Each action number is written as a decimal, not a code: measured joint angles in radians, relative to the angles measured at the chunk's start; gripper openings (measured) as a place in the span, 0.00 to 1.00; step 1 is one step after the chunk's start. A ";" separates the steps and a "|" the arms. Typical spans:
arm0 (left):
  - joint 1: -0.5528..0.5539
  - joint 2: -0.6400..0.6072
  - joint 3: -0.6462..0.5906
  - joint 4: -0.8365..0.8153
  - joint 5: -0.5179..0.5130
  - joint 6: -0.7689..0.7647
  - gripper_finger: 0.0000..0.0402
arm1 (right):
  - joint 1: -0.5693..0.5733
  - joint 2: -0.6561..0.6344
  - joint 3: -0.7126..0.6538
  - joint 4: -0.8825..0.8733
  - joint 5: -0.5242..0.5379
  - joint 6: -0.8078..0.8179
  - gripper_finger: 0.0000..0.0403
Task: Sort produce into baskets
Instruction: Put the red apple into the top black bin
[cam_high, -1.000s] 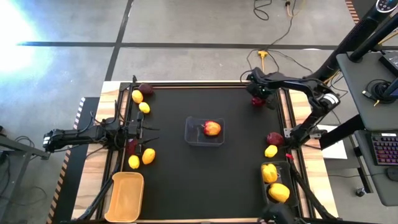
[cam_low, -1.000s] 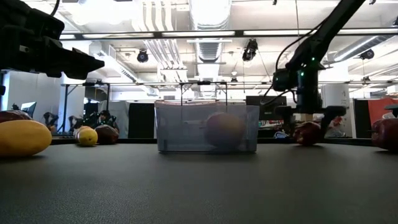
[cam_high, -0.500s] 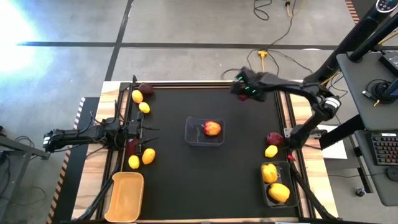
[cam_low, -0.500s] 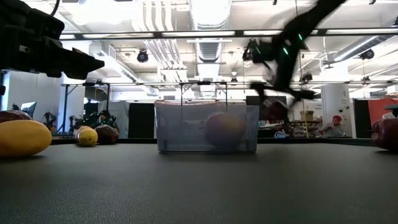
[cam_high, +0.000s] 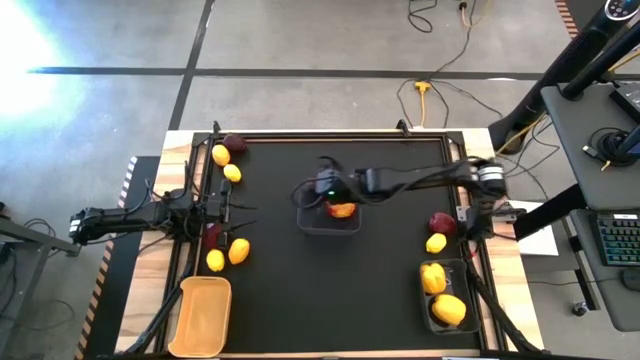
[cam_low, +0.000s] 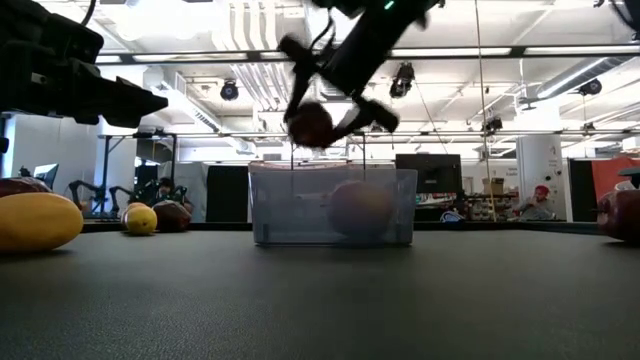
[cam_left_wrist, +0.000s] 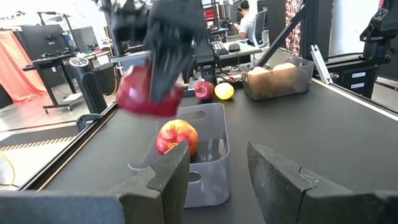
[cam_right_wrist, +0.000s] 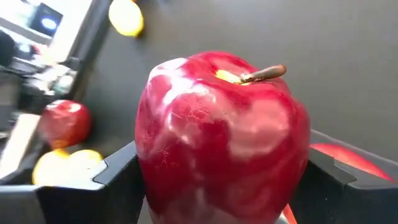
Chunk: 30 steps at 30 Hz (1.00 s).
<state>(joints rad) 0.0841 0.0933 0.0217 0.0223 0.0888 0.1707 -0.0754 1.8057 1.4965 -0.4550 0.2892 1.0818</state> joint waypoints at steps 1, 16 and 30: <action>0.000 0.000 0.000 0.001 0.000 0.000 0.36 | -0.001 0.032 0.030 -0.013 -0.001 -0.004 0.73; 0.000 0.000 0.000 0.000 0.000 0.000 0.36 | -0.017 0.227 0.238 -0.259 -0.047 -0.124 0.73; 0.000 0.000 0.000 0.000 0.000 0.000 0.36 | -0.023 0.232 0.201 -0.258 0.017 -0.237 0.91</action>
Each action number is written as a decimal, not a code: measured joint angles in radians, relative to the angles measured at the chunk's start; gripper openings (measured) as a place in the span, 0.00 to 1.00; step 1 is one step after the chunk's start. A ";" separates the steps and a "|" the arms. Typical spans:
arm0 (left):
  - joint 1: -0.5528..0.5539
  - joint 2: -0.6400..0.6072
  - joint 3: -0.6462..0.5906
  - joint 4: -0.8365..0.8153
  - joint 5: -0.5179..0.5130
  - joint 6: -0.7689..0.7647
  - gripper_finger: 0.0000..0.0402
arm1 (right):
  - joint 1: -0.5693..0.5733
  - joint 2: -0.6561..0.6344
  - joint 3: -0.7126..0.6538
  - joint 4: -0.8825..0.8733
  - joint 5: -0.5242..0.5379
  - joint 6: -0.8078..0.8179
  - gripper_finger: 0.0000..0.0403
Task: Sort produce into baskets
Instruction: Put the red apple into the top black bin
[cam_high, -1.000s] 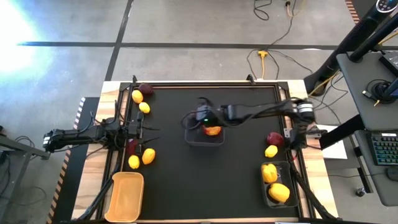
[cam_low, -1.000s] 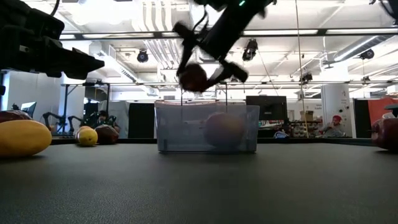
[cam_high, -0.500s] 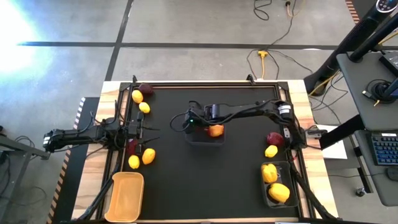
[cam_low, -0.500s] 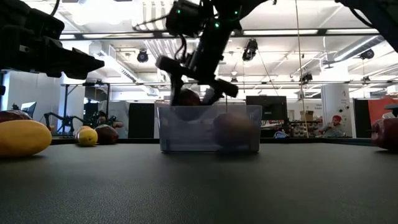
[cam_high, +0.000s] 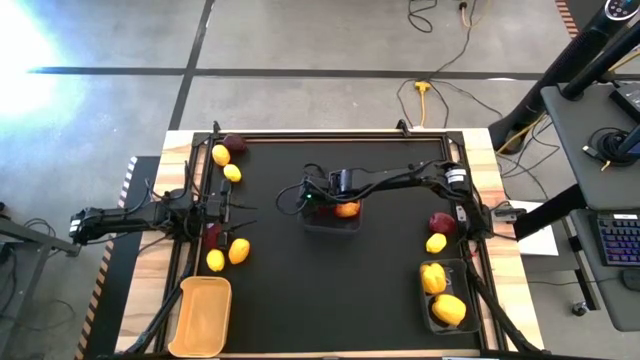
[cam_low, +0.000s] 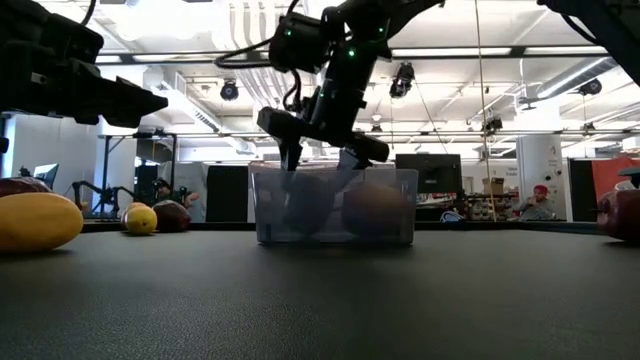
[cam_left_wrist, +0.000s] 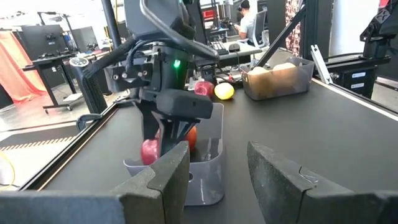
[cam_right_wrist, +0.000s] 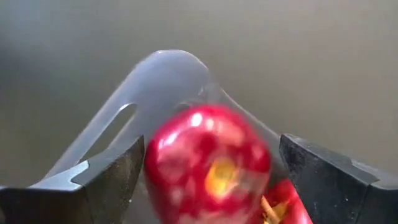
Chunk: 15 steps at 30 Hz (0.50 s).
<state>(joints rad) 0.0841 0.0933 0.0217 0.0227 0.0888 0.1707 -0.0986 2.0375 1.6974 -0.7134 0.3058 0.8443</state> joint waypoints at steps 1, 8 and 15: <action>0.000 0.000 0.000 0.000 0.000 0.000 0.36 | 0.001 -0.001 0.000 -0.002 0.008 -0.029 0.91; 0.000 0.000 0.000 0.000 0.000 0.000 0.36 | 0.020 -0.069 0.024 -0.083 0.040 -0.169 0.91; 0.000 0.000 0.000 0.000 0.000 0.000 0.36 | 0.071 -0.215 0.033 -0.257 0.072 -0.128 0.91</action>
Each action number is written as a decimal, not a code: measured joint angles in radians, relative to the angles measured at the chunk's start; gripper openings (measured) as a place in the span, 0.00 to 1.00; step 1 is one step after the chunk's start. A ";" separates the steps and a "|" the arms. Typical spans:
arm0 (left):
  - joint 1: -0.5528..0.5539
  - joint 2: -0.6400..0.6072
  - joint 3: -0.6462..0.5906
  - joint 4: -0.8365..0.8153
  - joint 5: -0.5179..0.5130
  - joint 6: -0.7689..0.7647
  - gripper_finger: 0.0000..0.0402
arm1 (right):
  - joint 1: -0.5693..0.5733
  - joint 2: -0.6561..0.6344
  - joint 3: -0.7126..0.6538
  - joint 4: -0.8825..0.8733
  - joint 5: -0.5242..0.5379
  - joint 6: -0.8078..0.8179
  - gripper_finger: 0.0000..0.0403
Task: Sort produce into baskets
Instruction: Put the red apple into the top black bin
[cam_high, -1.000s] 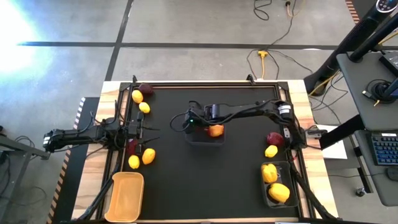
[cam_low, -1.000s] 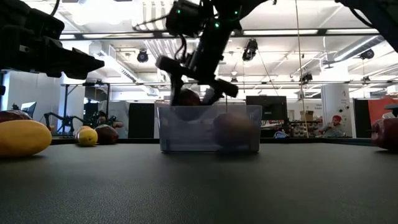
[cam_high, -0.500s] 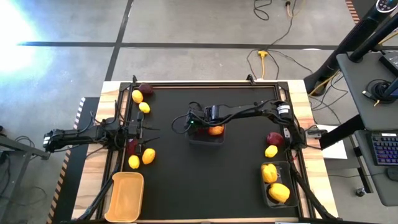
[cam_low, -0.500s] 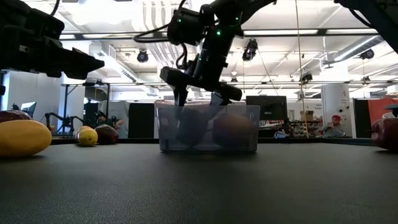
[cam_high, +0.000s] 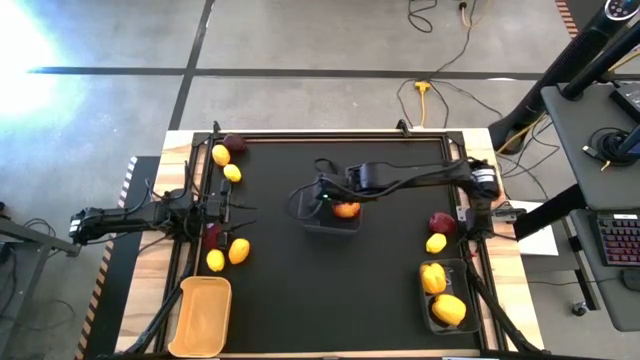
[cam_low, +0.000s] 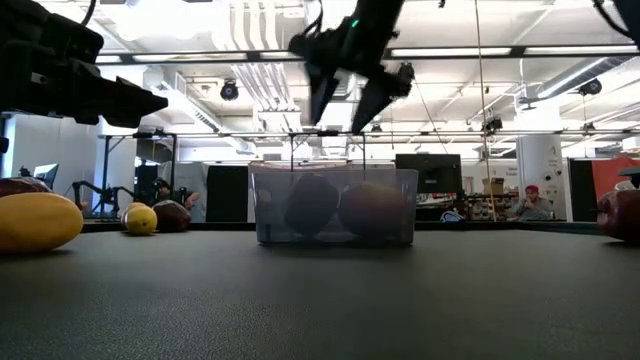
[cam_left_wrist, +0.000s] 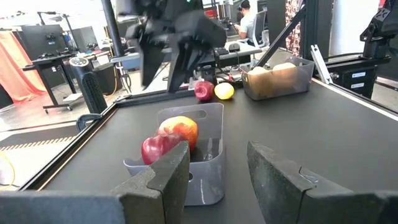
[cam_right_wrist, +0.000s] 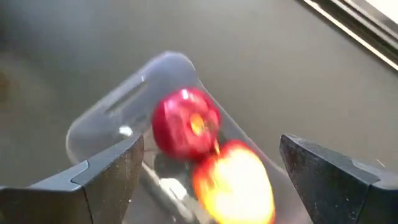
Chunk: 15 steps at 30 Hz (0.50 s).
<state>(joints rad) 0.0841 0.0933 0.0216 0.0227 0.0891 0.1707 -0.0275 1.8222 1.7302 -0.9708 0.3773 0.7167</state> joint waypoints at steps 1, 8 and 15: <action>0.000 0.000 0.000 0.000 0.000 0.000 0.36 | 0.010 -0.017 0.000 -0.032 -0.003 0.012 0.91; 0.000 0.000 0.000 0.000 0.000 0.000 0.36 | 0.062 -0.081 -0.017 -0.424 -0.127 0.234 0.91; 0.000 0.000 0.000 0.000 0.000 0.000 0.36 | 0.069 -0.140 -0.138 -0.598 -0.216 0.283 0.91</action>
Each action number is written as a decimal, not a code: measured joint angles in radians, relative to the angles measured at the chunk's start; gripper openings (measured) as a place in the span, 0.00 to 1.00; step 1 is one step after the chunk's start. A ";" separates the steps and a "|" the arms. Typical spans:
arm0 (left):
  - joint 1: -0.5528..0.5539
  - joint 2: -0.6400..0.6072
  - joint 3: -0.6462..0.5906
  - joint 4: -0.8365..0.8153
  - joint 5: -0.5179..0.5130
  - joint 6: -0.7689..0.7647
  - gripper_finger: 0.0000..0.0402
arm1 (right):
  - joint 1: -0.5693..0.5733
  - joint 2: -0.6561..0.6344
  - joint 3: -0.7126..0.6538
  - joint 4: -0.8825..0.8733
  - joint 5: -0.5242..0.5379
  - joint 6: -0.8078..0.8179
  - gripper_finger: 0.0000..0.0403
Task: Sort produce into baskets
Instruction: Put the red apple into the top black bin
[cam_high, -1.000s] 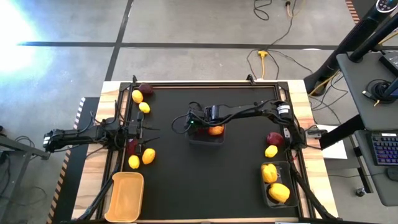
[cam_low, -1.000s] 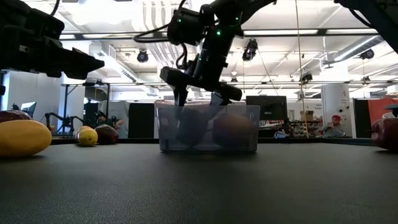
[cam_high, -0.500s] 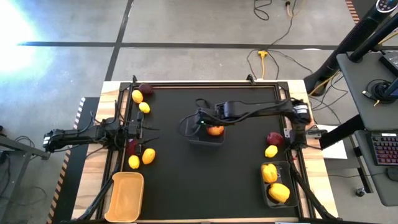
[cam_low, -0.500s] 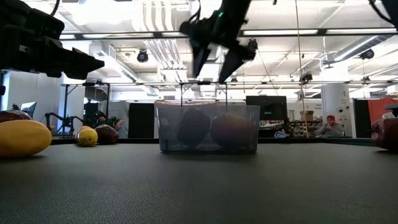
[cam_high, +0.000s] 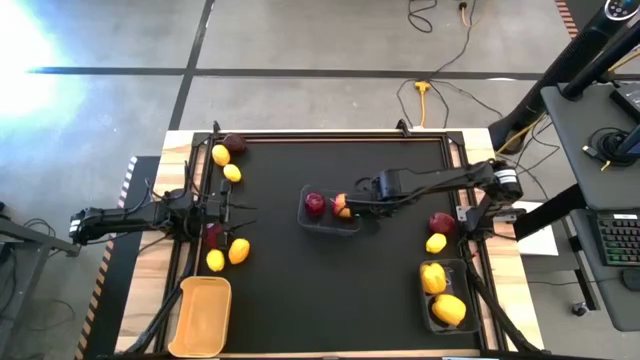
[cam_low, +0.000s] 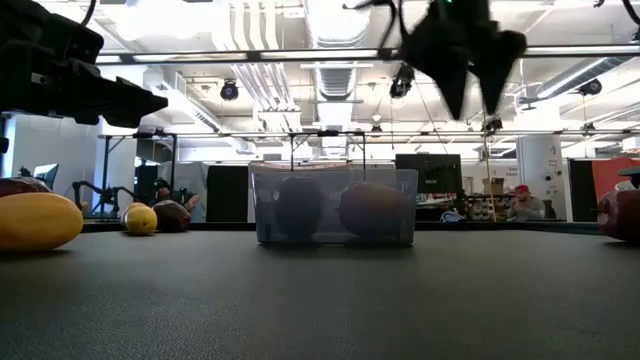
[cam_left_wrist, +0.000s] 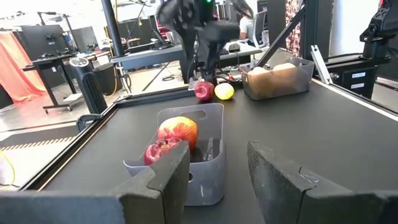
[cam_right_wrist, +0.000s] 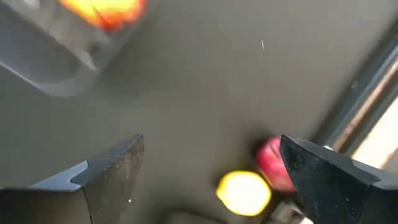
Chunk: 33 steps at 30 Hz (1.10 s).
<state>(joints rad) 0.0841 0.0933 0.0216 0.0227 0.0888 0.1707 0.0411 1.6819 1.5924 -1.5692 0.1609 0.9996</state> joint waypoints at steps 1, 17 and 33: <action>0.000 0.000 0.000 0.000 0.000 0.000 0.36 | -0.003 -0.009 -0.030 0.001 -0.018 -0.033 0.91; 0.000 0.000 0.000 0.000 0.000 0.000 0.36 | -0.081 -0.057 -0.506 -0.003 -0.243 -0.654 0.91; 0.000 0.000 0.000 0.000 0.000 0.000 0.36 | -0.134 -0.128 -0.718 0.136 -0.185 -0.766 0.91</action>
<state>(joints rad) 0.0841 0.0933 0.0219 0.0227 0.0887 0.1707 -0.0931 1.5544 0.8742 -1.4335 -0.0240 0.2340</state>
